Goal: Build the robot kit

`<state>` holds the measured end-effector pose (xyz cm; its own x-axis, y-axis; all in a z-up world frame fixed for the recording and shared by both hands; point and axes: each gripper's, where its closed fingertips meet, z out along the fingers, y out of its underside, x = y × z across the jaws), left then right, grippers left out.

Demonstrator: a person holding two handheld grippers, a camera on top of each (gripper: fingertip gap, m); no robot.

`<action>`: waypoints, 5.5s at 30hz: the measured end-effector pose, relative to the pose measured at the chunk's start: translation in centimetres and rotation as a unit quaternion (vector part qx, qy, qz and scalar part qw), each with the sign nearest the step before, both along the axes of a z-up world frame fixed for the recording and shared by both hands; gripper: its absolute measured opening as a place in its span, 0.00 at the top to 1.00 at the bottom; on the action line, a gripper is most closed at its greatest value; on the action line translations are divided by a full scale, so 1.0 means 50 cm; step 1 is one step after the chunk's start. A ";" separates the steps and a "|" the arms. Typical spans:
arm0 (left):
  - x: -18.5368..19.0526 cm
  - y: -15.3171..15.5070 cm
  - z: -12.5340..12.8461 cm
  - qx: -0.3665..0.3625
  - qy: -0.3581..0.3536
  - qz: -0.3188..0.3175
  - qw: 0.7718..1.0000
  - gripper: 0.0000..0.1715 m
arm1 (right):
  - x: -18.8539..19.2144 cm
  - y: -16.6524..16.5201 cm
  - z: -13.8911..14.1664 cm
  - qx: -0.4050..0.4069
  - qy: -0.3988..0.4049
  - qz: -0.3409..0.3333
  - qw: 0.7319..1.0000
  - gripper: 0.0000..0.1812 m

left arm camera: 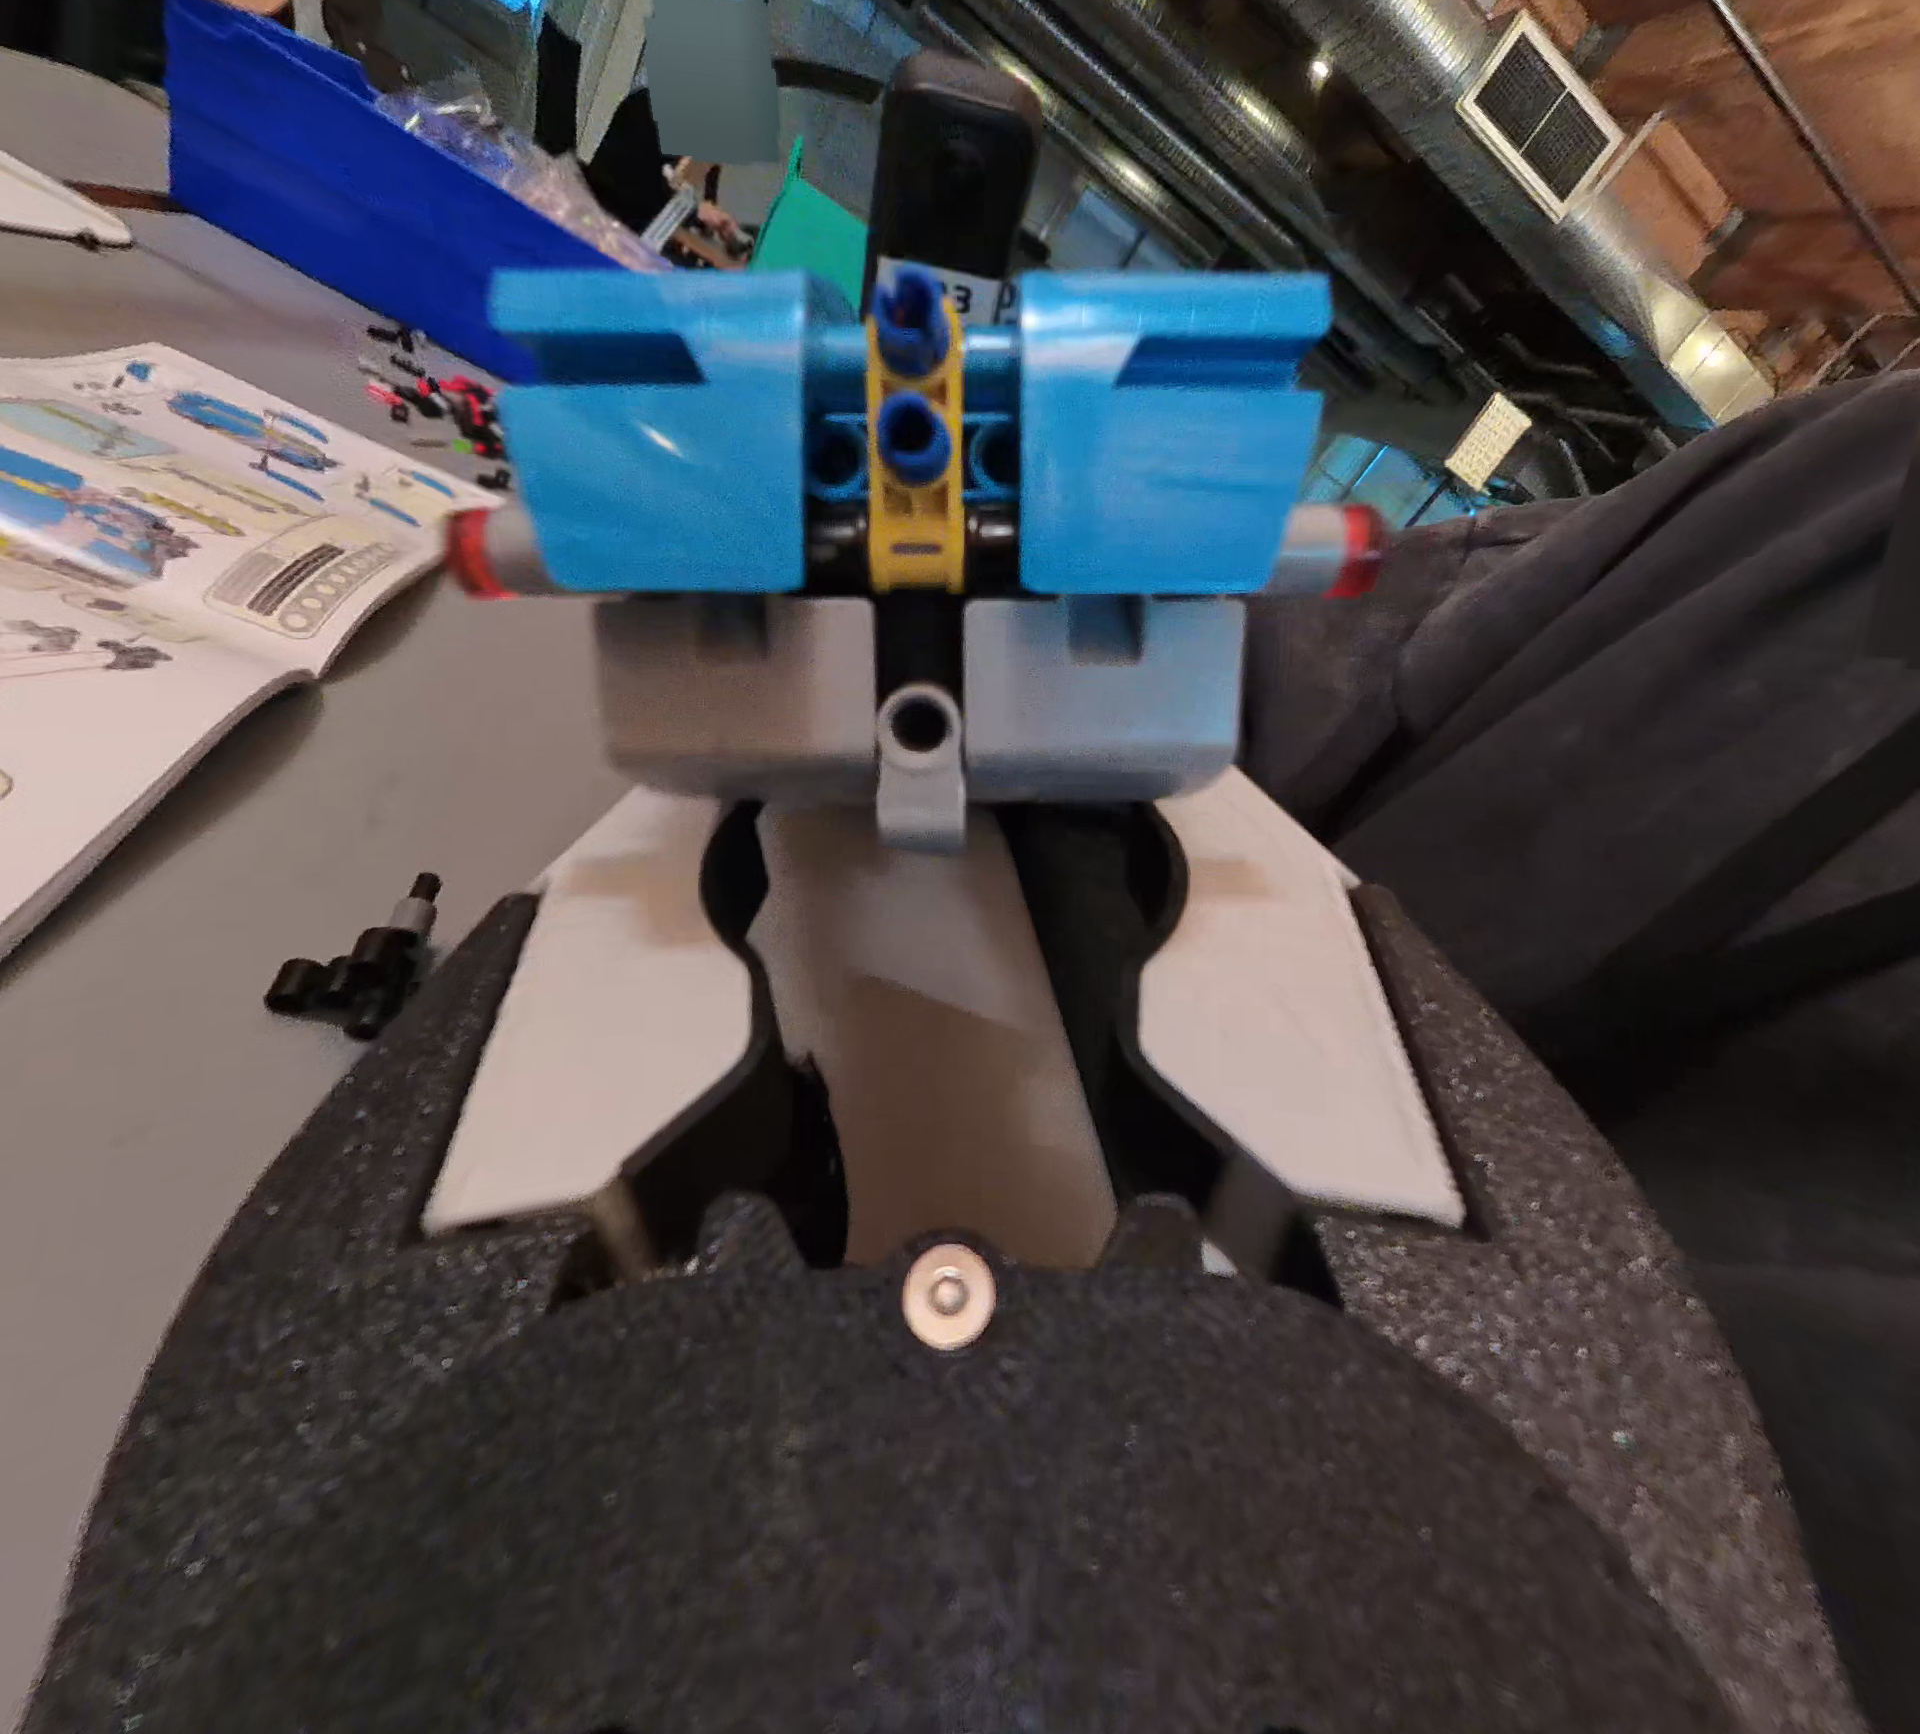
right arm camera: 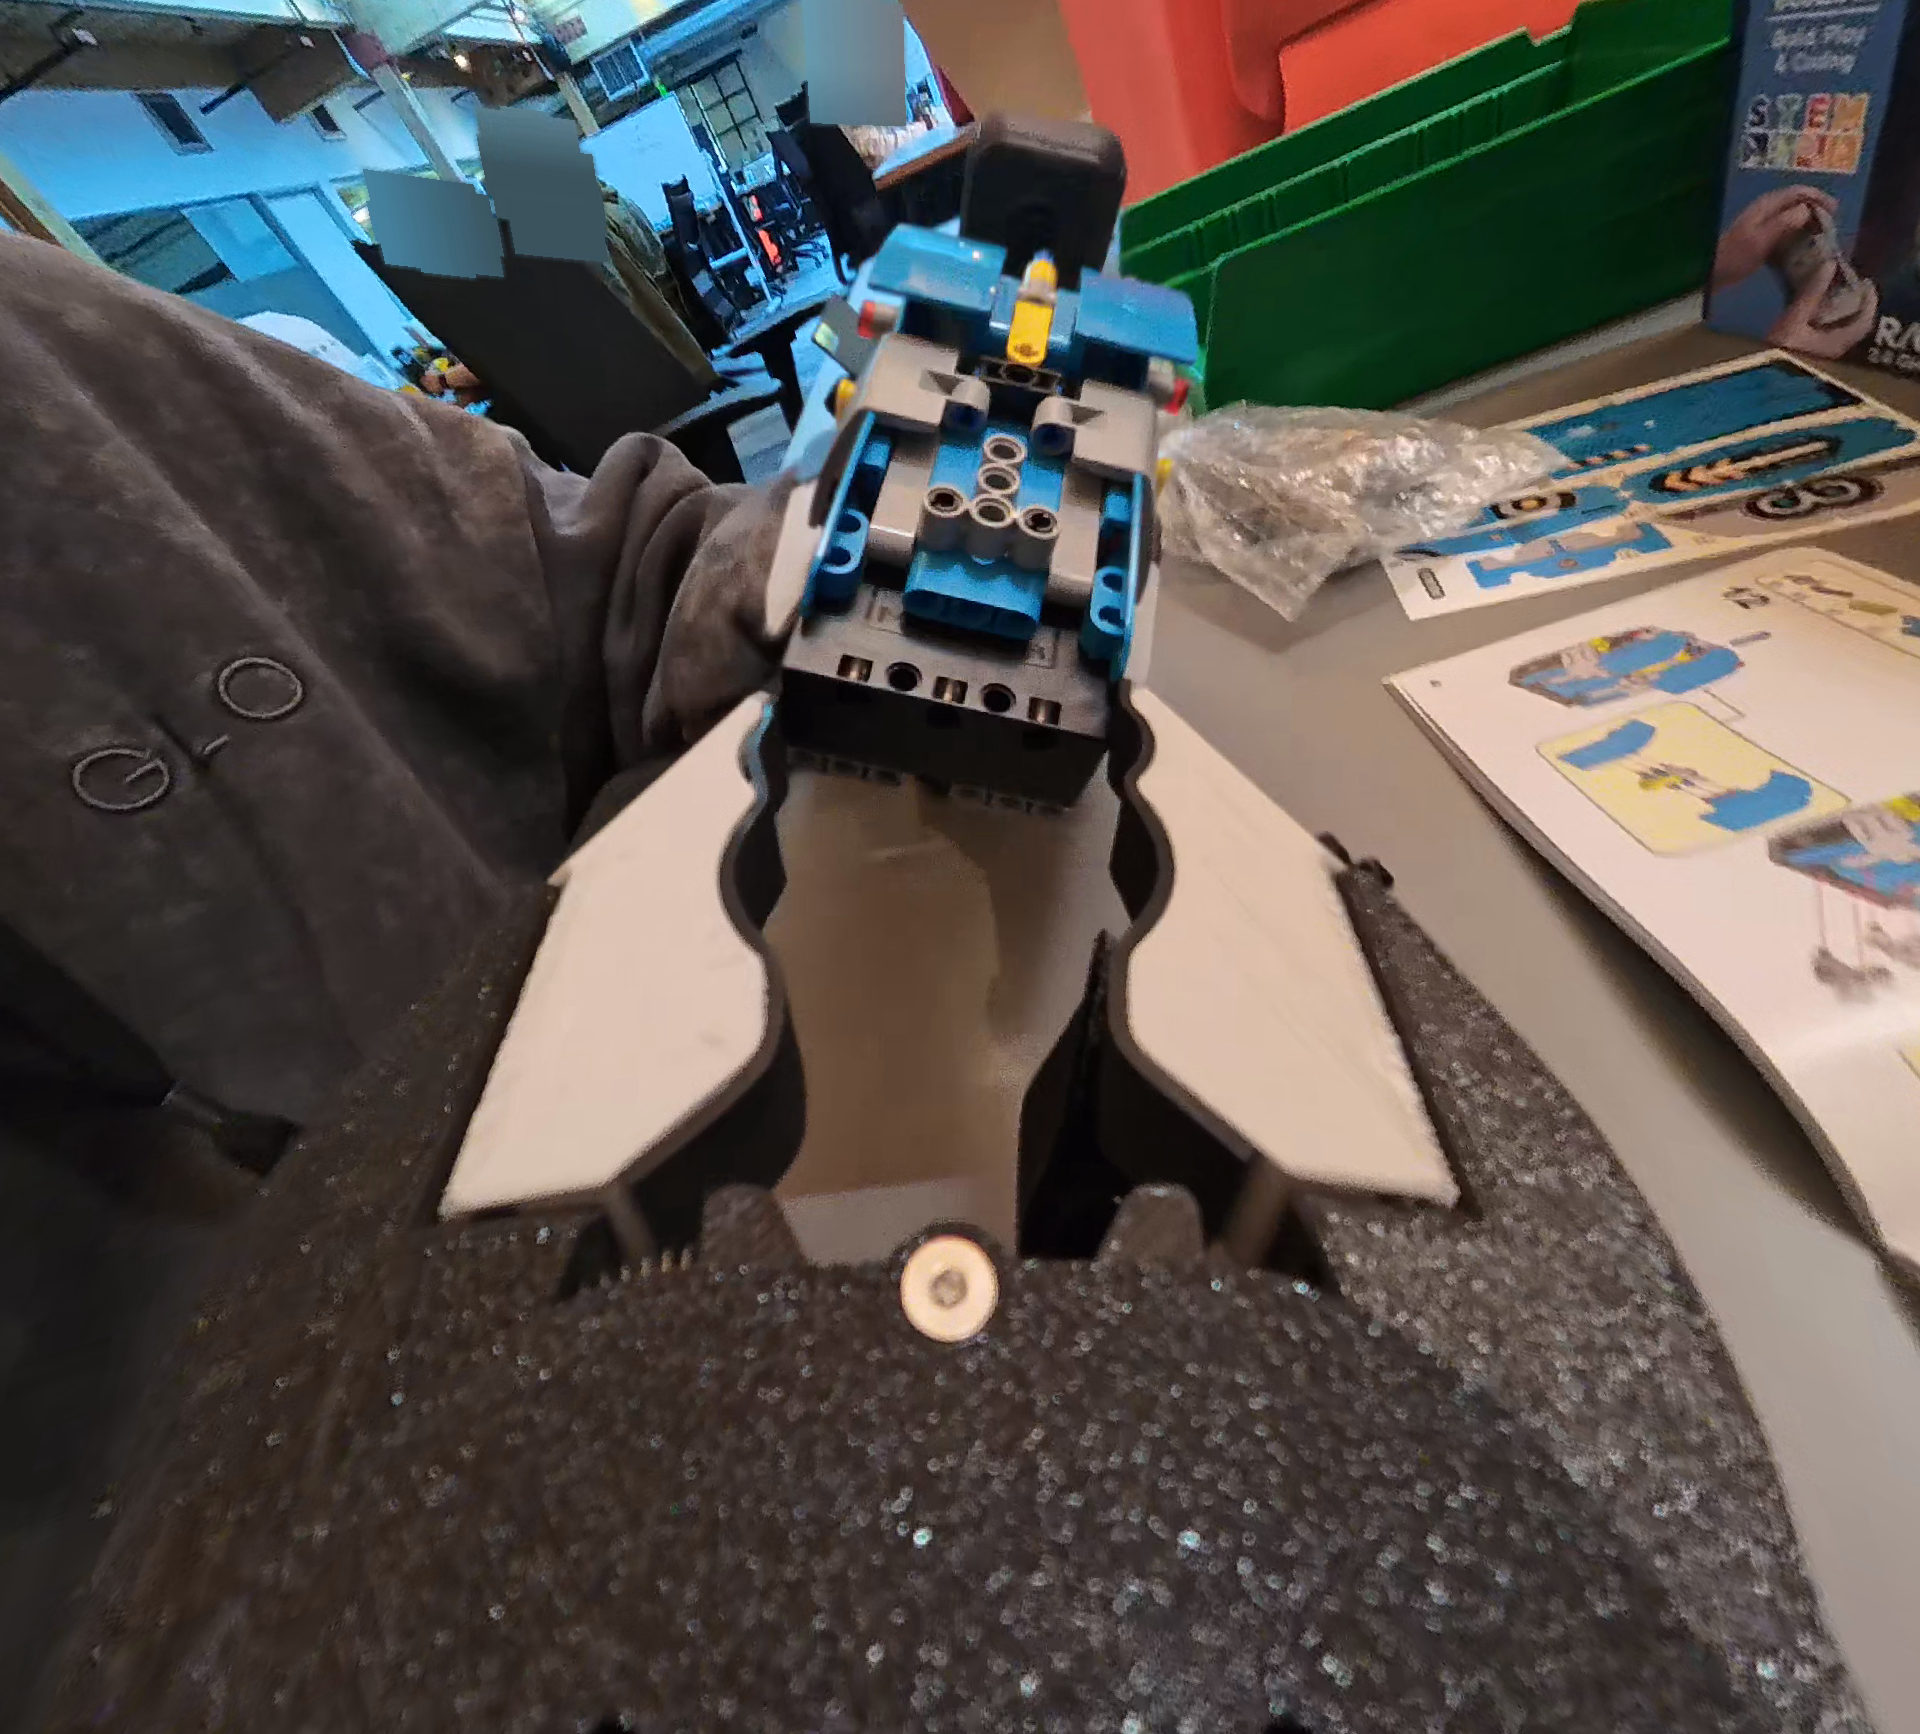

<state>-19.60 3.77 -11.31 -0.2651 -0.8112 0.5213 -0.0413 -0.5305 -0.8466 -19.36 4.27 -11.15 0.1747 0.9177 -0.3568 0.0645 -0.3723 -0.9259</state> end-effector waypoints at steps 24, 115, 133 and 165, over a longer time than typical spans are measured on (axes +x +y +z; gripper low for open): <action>-0.078 -0.095 -0.194 0.061 0.323 -0.168 0.929 0.65 | 0.073 -0.070 -0.167 0.062 -0.241 0.095 0.964 0.66; 0.125 -0.097 -0.029 0.261 0.246 -0.057 0.932 0.96 | 0.083 -0.108 -0.043 -0.011 -0.028 0.114 0.993 0.87; 0.106 -0.076 -0.075 0.303 0.404 -0.049 0.862 0.96 | 0.084 -0.070 -0.064 0.135 -0.167 0.038 0.976 0.85; 0.044 -0.079 -0.179 0.314 0.336 -0.056 0.886 0.44 | 0.092 -0.072 -0.123 -0.002 -0.109 0.001 0.994 0.87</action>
